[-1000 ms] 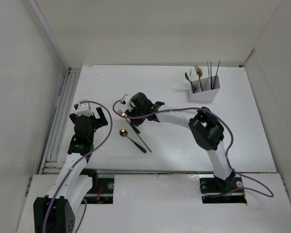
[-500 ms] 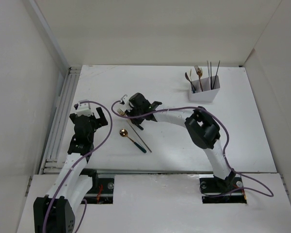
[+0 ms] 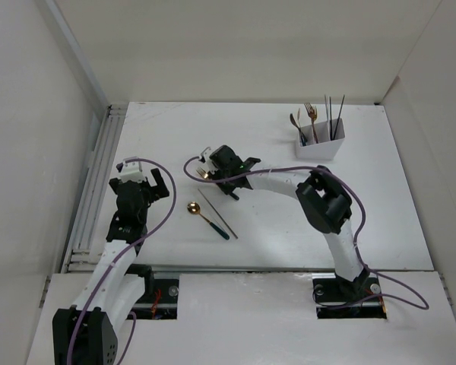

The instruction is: Sort the eating utensils into containers

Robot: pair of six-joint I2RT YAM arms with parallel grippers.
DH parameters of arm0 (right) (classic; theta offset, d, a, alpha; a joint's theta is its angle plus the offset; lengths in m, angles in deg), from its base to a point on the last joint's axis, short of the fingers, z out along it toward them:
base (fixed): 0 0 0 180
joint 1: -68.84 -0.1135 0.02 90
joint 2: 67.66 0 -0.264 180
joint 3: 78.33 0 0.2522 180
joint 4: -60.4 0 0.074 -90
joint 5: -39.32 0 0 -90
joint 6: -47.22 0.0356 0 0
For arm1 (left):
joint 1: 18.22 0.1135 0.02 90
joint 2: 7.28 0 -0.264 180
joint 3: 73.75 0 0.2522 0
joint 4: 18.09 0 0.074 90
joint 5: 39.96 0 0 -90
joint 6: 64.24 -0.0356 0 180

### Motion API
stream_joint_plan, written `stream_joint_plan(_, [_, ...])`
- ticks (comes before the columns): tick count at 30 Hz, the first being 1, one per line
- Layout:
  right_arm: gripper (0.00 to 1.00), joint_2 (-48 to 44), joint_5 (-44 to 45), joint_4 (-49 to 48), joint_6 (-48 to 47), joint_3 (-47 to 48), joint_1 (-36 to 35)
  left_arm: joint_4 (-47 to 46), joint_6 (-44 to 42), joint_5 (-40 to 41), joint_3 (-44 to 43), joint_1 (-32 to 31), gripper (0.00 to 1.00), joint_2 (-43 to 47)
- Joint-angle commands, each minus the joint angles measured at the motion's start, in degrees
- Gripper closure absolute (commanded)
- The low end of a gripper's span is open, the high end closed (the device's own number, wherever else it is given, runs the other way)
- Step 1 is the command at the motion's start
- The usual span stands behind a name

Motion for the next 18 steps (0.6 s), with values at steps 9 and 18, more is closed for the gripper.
stream_joint_plan(9, [0.62,4.8,-1.4,8.5,-1.4,6.8,2.9,-3.0,0.6,-0.6,0.6,0.1,0.00,1.5])
stream_joint_plan(18, [0.62,2.6,-7.7,9.6,-5.9,3.6,4.1,-3.5,0.6,-0.6,0.6,0.1,0.00,1.5])
